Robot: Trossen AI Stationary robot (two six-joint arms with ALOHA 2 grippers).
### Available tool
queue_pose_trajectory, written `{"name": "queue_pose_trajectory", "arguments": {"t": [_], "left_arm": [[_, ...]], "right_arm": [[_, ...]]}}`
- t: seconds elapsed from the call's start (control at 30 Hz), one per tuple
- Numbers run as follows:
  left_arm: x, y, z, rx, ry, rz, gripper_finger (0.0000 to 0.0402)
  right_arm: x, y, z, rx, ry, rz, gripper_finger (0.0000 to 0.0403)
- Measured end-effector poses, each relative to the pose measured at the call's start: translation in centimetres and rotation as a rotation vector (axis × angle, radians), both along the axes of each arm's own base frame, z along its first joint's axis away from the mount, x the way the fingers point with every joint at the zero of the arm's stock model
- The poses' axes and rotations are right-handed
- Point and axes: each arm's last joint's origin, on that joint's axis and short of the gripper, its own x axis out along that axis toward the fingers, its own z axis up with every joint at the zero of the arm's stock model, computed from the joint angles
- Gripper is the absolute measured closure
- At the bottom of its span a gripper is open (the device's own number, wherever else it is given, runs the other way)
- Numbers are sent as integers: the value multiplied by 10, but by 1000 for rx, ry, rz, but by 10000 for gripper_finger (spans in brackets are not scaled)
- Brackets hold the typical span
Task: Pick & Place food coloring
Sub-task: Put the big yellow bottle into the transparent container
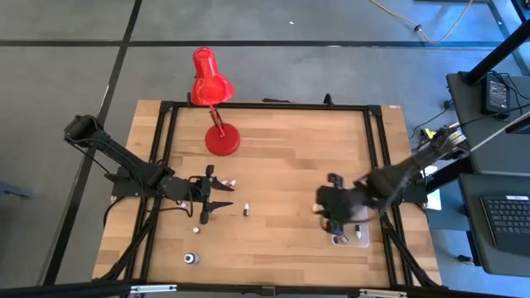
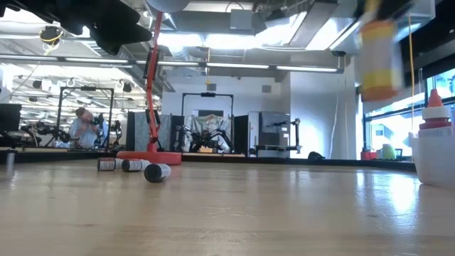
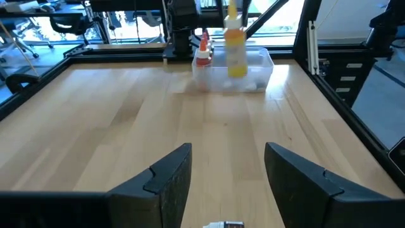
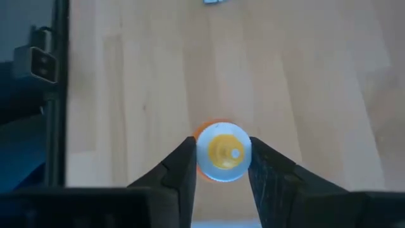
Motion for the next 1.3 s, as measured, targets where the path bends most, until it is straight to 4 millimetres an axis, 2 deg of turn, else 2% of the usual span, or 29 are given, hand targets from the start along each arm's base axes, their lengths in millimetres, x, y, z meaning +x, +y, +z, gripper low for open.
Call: {"name": "queue_pose_trajectory", "arguments": {"t": [0.13, 0.27, 0.4, 0.53, 0.73, 1.0, 1.3], "left_arm": [[0, 0, 0, 1, 1, 0, 209], [0, 0, 0, 1, 1, 0, 206], [0, 0, 0, 10, 1, -3, 207], [0, 0, 0, 10, 1, -3, 209], [0, 0, 0, 10, 1, -3, 206], [0, 0, 0, 10, 1, -2, 209], [0, 0, 0, 10, 1, -2, 206]], "right_arm": [[-33, 15, 7, 1, 5, -105, 282], [-61, 26, 5, 3, 68, -208, 282], [-83, 31, 2, -14, 140, -286, 282], [-98, 36, 1, -14, 143, -362, 282], [-108, 50, -7, -36, 150, -369, 282], [-114, 70, -29, -161, 215, -399, 282], [-111, 81, -54, -286, 292, -487, 274]]}}
